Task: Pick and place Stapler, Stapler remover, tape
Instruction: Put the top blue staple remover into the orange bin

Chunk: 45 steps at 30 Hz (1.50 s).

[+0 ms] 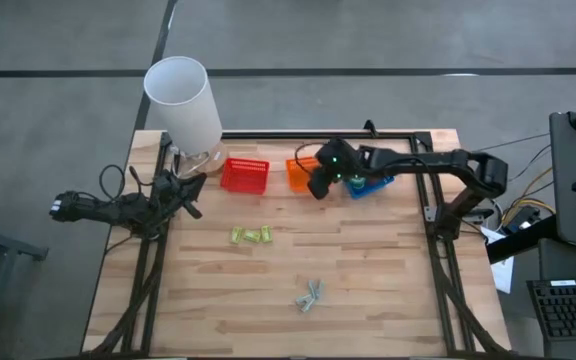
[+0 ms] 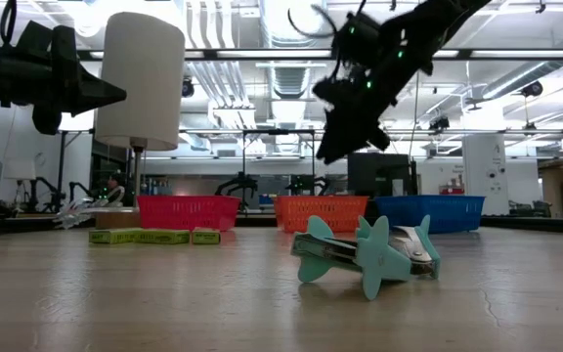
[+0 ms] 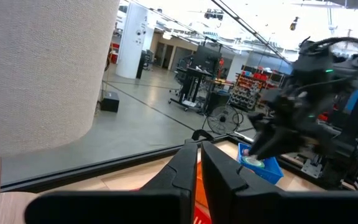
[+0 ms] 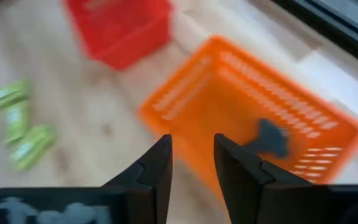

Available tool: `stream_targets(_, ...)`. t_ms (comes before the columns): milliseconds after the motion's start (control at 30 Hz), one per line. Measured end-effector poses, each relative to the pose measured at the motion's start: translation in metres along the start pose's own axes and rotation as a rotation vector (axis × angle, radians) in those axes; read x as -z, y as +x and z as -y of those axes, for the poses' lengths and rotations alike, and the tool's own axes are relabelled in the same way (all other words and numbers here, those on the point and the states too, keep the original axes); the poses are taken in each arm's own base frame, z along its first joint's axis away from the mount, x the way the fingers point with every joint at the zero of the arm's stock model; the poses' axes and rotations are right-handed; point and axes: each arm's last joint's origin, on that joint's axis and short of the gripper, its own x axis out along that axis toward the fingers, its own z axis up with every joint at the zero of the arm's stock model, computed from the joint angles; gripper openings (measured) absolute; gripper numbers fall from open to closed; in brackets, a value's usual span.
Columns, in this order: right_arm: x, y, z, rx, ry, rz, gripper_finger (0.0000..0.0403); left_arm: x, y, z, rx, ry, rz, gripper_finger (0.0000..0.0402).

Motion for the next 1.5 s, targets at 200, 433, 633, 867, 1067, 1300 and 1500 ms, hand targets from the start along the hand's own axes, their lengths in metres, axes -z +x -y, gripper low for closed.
stream_targets(200, 0.023, -0.014, -0.048, -0.115, -0.076, -0.037, 0.0119, 0.000, 0.000, 0.000, 0.000, 0.001, -0.001, 0.0023)
stream_targets(433, 0.063, -0.029, -0.104, -0.243, -0.170, -0.110, 0.0106, 0.001, 0.000, 0.000, -0.001, 0.005, -0.004, 0.0024)
stream_targets(633, 0.092, -0.041, -0.133, -0.301, -0.094, -0.183, 0.0092, 0.001, 0.000, 0.000, -0.001, 0.005, -0.004, 0.0025)
stream_targets(867, 0.127, -0.040, -0.155, -0.322, 0.003, -0.325, 0.0079, 0.001, 0.000, 0.000, -0.001, 0.006, -0.004, 0.0023)
stream_targets(1067, 0.145, -0.036, -0.163, -0.335, 0.030, -0.414, 0.0075, 0.001, 0.000, 0.000, -0.001, 0.006, -0.004, 0.0025)
stream_targets(1300, 0.162, -0.027, -0.168, -0.303, 0.063, -0.484, 0.0095, 0.001, 0.000, 0.000, -0.001, 0.006, -0.005, 0.0024)
stream_targets(1500, 0.176, -0.013, -0.171, -0.281, 0.082, -0.548, 0.0121, 0.001, 0.000, 0.000, -0.001, 0.006, -0.005, 0.0024)
